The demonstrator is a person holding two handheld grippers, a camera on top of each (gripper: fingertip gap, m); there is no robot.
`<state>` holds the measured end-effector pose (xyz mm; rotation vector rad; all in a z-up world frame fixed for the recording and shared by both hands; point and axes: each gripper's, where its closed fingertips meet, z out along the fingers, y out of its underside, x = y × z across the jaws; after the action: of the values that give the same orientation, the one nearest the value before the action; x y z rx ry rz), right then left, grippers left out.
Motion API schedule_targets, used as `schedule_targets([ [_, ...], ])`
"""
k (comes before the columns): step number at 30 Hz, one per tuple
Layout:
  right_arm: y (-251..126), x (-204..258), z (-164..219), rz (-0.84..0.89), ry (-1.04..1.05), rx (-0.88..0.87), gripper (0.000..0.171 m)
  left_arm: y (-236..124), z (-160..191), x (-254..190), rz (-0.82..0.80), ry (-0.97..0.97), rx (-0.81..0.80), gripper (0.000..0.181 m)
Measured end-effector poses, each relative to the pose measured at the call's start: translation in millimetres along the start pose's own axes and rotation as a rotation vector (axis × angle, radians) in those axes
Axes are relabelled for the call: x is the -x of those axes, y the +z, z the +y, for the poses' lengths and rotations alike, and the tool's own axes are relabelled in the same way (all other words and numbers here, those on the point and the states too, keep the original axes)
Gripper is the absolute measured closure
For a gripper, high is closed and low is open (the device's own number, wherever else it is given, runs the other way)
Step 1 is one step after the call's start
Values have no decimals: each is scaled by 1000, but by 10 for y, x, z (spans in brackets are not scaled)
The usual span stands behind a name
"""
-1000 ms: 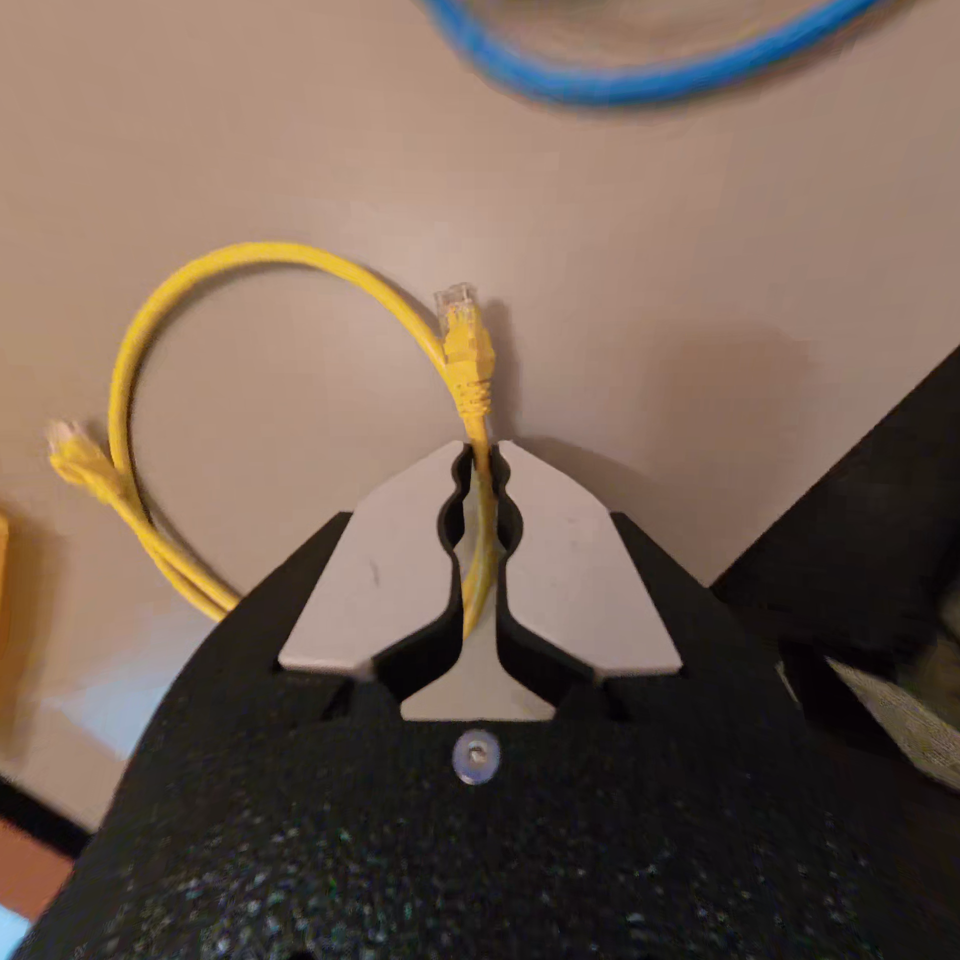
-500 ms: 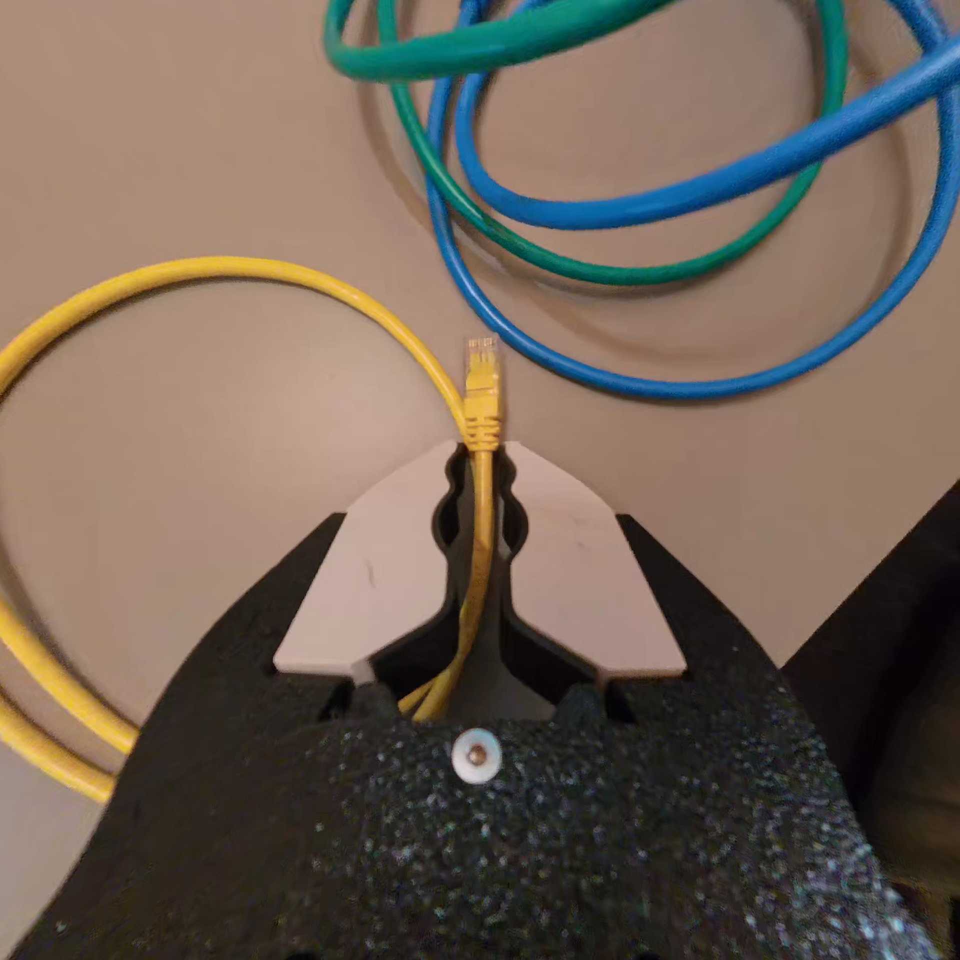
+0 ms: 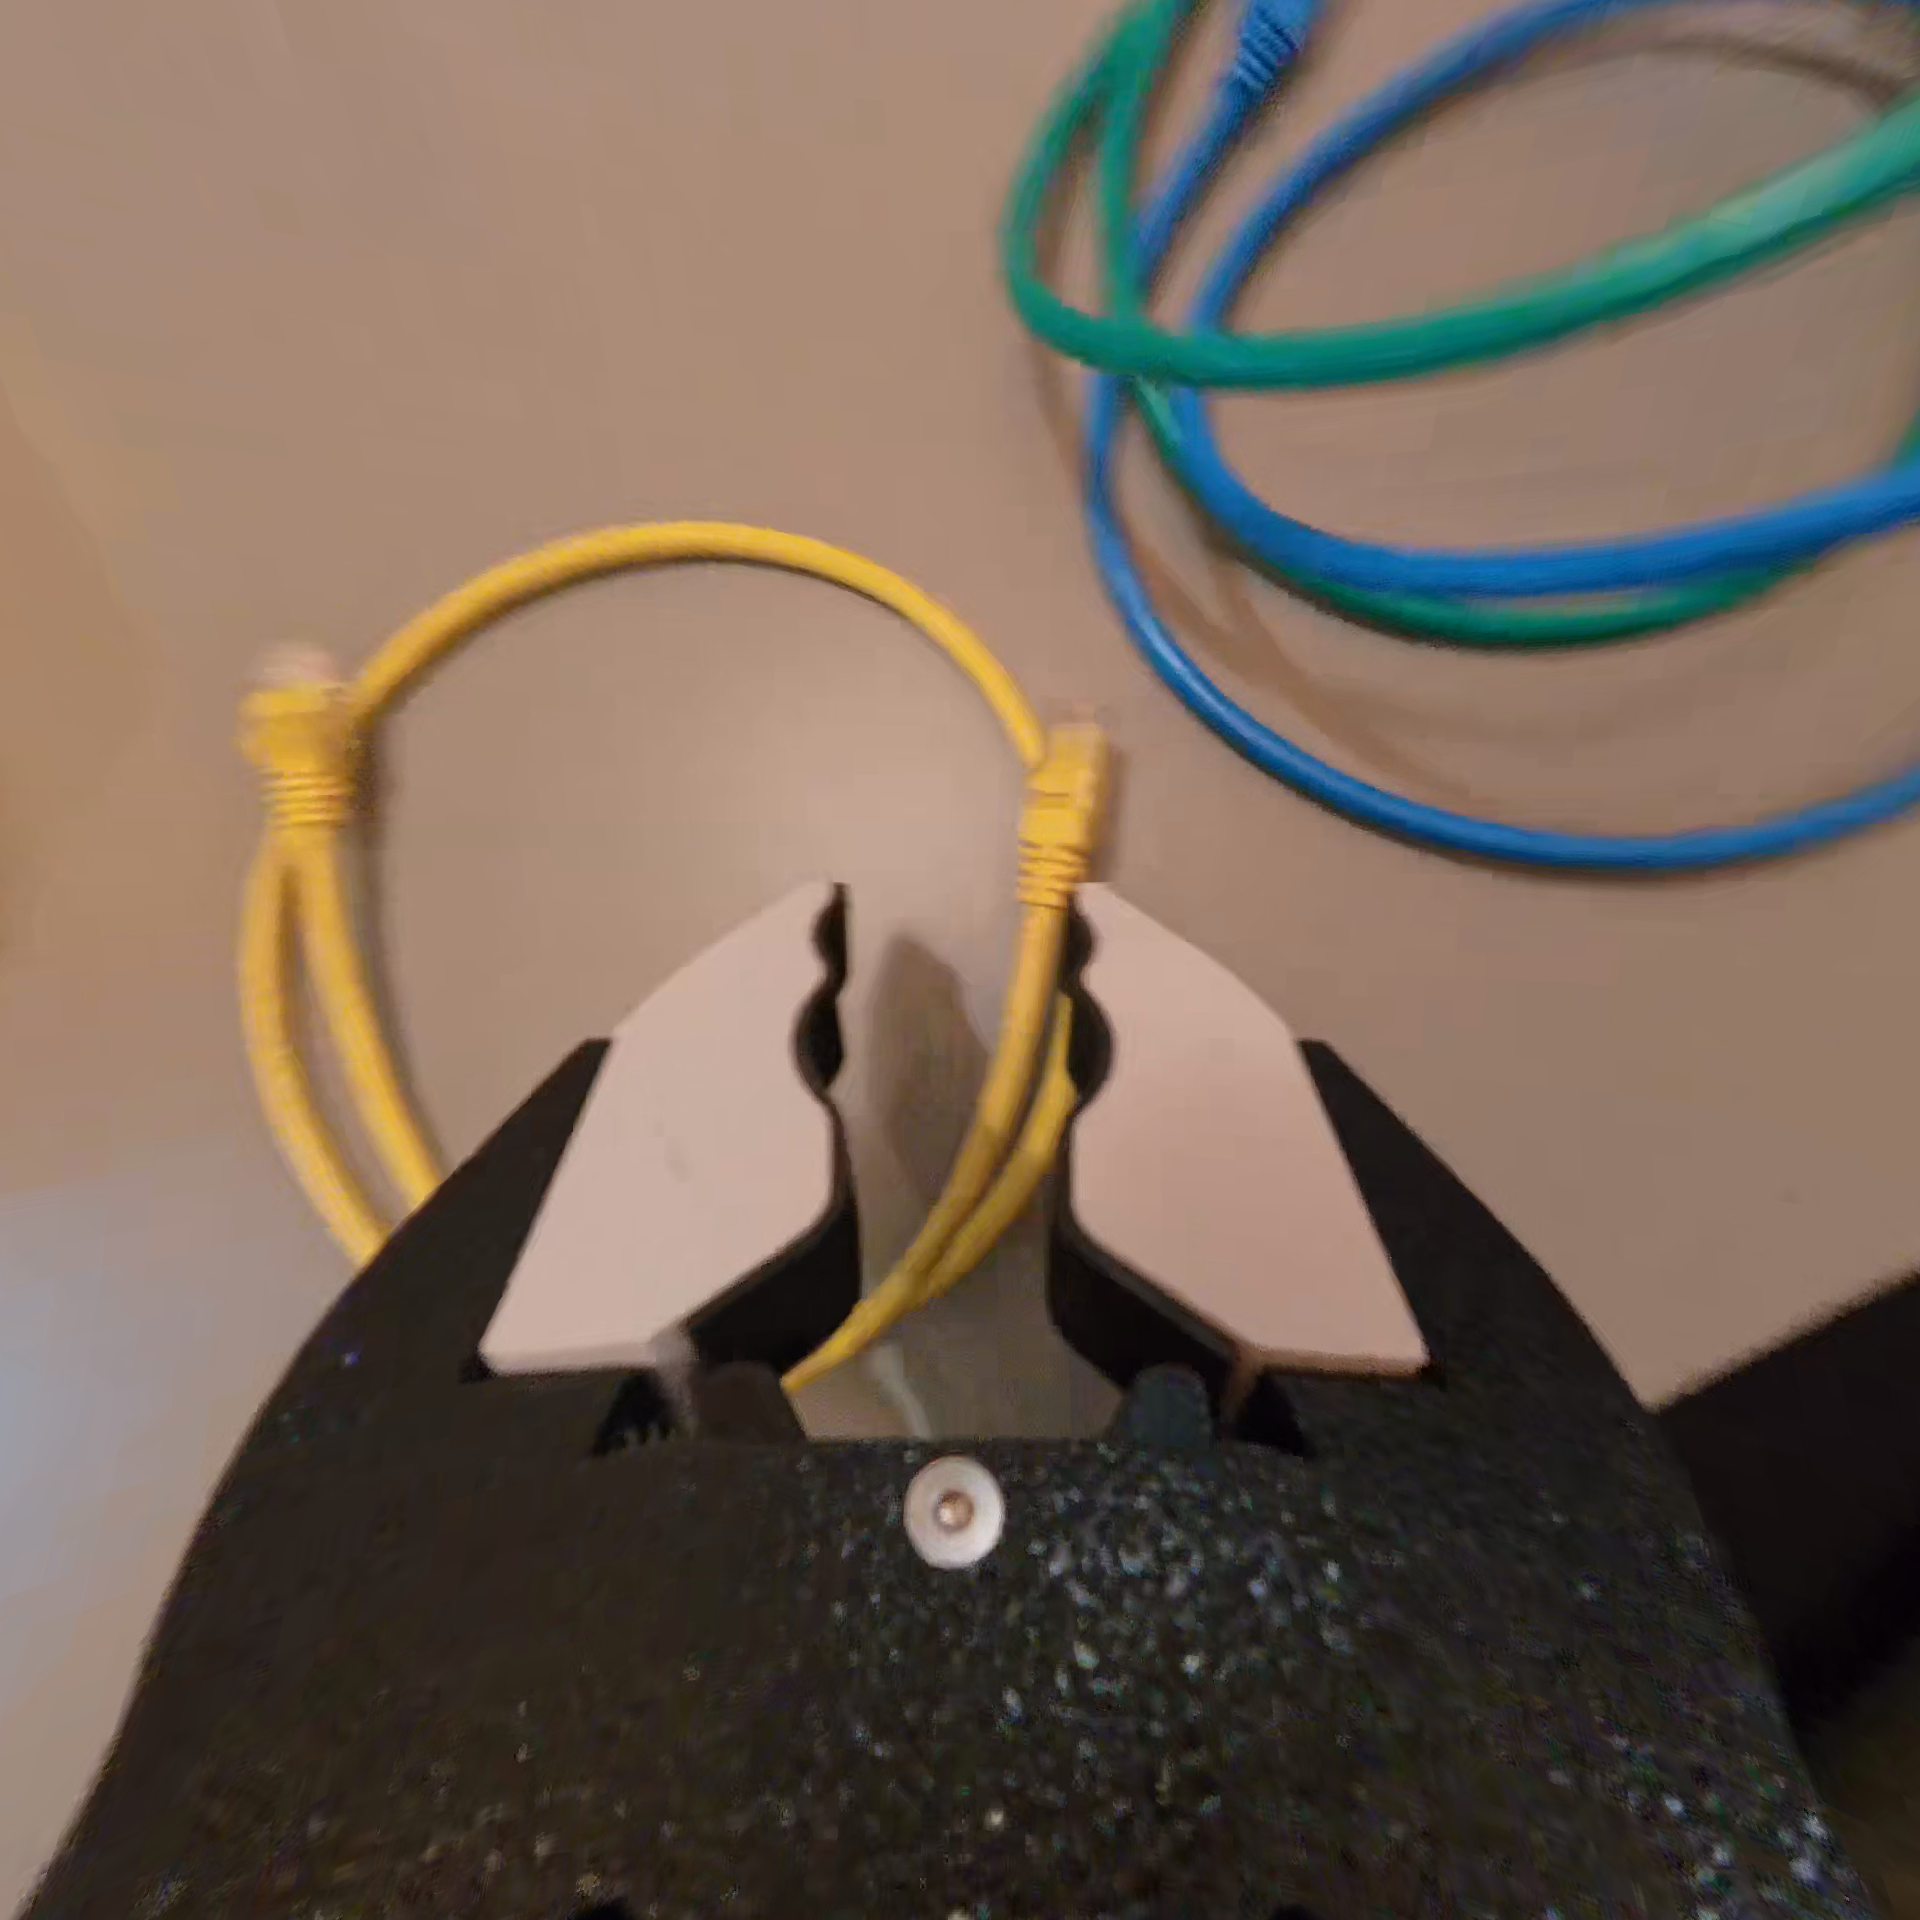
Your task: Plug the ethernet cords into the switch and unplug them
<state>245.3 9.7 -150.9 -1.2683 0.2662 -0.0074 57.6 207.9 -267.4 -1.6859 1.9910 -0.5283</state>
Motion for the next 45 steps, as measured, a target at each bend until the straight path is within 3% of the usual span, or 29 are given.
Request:
schedule_targets([
  [1, -2, -2, -3, 1, 1, -2, 110, -64, -84, 125, -69, -34, -41, 137],
  [3, -18, -16, -21, -3, 19, -17, 110, -271, -382, 231, -70, -167, -216, 137],
  [6, -53, -54, -62, -20, 73, -52, 110, -619, -979, 87, 166, -391, -514, 133],
  [9, -68, -16, -88, -63, 87, -77, 110, -731, -1475, -104, 377, -456, -609, 128],
  [13, -24, 119, -61, -111, 33, -66, 110, -249, -1819, -478, 621, -419, -359, 107],
  [15, -13, 187, -47, -132, 2, -60, 110, 40, -1818, -786, 810, -420, -162, 103],
  [18, -35, 248, -63, -145, -34, -78, 110, 198, -1797, -1166, 1128, -489, 15, 102],
  [21, -79, 223, -98, -131, -24, -108, 110, 110, -1889, -1325, 1392, -568, 5, 121],
  [24, -94, 208, -107, -115, -31, -112, 110, 28, -1961, -1366, 1503, -611, -48, 136],
  [26, -62, 246, -67, -115, -65, -81, 110, -127, -1994, -1388, 1593, -596, -74, 130],
  [28, -26, 299, -18, -111, -118, -47, 110, -138, -1984, -1436, 1546, -558, -69, 124],
  [30, -9, 292, 0, -79, -148, -34, 110, -27, -1984, -1441, 1445, -563, -34, 145],
  [32, -3, 279, 29, -66, -132, -2, 110, -20, -2043, -1393, 1420, -579, -53, 149],
  [38, -25, 278, 115, 20, -183, 84, 109, -71, -2060, -1356, 1353, -559, 58, 151],
  [45, -8, 322, 225, 28, -221, 173, 94, -103, -2023, -1340, 1258, -475, 173, 153],
])
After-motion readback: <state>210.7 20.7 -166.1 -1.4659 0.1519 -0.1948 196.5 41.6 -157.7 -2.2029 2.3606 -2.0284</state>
